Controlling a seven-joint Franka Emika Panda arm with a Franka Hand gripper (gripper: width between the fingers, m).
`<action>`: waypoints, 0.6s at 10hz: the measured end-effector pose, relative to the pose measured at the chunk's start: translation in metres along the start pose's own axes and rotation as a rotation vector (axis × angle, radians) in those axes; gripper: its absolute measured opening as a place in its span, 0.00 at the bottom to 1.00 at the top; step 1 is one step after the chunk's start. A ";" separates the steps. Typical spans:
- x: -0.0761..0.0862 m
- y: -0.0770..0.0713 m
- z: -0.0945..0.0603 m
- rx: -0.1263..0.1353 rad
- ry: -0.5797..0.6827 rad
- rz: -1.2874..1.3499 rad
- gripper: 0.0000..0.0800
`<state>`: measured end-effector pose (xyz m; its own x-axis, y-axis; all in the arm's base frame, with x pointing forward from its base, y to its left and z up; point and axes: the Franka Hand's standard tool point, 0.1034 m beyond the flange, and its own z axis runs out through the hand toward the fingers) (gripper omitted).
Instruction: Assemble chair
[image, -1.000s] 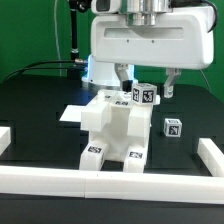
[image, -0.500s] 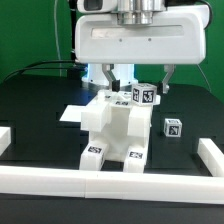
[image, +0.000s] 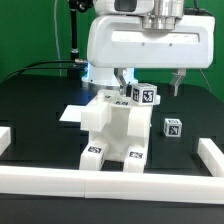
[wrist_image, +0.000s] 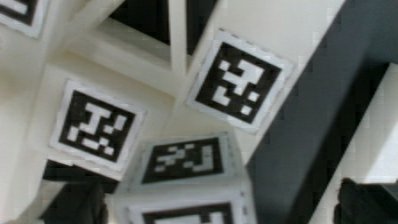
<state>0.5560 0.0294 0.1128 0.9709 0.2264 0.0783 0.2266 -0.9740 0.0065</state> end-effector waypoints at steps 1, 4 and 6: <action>0.000 0.000 0.000 0.000 0.000 0.016 0.78; 0.000 0.000 0.001 0.001 -0.001 0.151 0.35; 0.000 0.000 0.001 0.001 -0.001 0.301 0.35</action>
Offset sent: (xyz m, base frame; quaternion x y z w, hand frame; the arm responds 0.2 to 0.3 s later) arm 0.0000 0.0000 0.0000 0.0000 0.0000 0.1296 0.9916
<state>0.5558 0.0296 0.1117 0.9945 -0.0725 0.0758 -0.0714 -0.9973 -0.0176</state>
